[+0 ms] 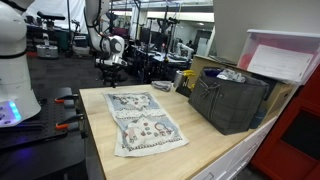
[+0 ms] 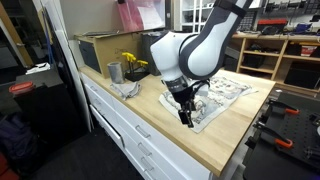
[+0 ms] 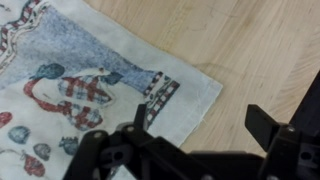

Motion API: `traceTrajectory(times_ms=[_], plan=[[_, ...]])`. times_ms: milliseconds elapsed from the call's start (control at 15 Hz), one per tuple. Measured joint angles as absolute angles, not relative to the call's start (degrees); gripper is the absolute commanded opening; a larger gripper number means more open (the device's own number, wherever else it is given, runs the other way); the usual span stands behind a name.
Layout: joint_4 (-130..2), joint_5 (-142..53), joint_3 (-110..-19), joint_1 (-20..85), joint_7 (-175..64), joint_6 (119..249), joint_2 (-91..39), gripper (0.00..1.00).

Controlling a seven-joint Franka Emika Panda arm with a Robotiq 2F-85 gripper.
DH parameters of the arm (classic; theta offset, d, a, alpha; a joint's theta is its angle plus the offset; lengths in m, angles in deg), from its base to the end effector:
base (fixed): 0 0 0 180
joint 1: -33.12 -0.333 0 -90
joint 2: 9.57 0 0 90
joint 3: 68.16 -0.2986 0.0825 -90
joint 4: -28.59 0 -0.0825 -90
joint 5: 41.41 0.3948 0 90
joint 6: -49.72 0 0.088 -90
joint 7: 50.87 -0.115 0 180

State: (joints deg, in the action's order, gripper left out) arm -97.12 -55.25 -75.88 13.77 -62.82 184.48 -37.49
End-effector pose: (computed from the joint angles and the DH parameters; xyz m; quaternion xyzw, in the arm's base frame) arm 0.4529 0.2334 0.1062 0.9611 0.2234 -0.1361 0.0892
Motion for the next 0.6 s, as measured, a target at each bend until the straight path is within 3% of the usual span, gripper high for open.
traceTrajectory(times_ms=[333,400,467,600], plan=[[-95.7,-57.4,-74.4,11.6,-64.9,184.5,-41.9,1.0],[-95.0,-57.8,-73.9,11.3,-64.9,184.5,-42.9,0.75],[-94.3,-58.1,-73.6,11.0,-65.0,184.5,-43.8,0.74],[-93.3,-58.2,-73.2,10.6,-65.0,184.4,-44.7,0.59]])
